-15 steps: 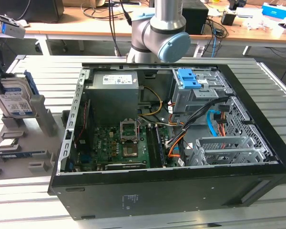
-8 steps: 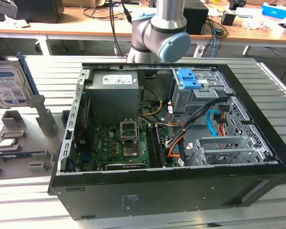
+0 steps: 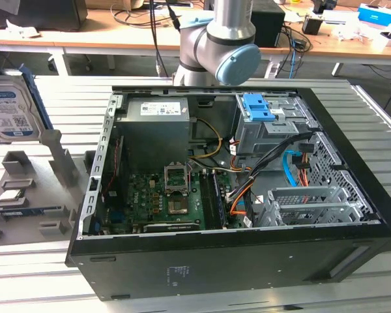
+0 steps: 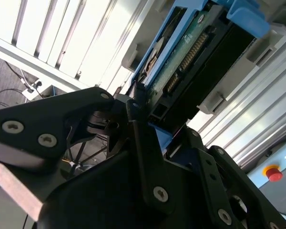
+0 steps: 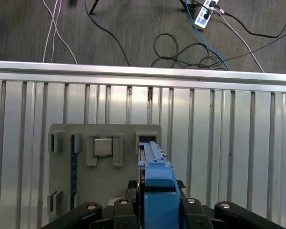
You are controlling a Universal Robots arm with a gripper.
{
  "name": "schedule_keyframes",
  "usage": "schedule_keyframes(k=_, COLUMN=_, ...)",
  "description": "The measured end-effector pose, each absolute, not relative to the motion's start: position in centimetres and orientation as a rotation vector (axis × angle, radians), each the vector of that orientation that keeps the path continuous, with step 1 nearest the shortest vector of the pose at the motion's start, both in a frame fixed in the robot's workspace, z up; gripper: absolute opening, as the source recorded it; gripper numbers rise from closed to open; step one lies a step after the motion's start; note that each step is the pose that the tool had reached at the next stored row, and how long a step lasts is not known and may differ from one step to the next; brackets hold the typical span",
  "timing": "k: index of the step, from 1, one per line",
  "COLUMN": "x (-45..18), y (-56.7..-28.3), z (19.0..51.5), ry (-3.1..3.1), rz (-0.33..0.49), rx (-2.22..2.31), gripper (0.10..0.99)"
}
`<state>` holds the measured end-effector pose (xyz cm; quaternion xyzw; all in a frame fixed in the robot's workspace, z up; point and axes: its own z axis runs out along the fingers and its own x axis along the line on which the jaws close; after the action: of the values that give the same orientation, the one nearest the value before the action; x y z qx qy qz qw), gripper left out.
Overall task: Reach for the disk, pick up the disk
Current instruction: 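Pick up the disk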
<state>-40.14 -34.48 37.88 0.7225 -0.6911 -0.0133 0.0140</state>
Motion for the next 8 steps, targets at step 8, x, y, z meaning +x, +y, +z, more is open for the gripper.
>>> schedule_keyframes(k=8, x=-40.1, y=-34.5, z=39.7, ry=-2.152, rz=-0.042, rx=2.25, gripper=0.369)
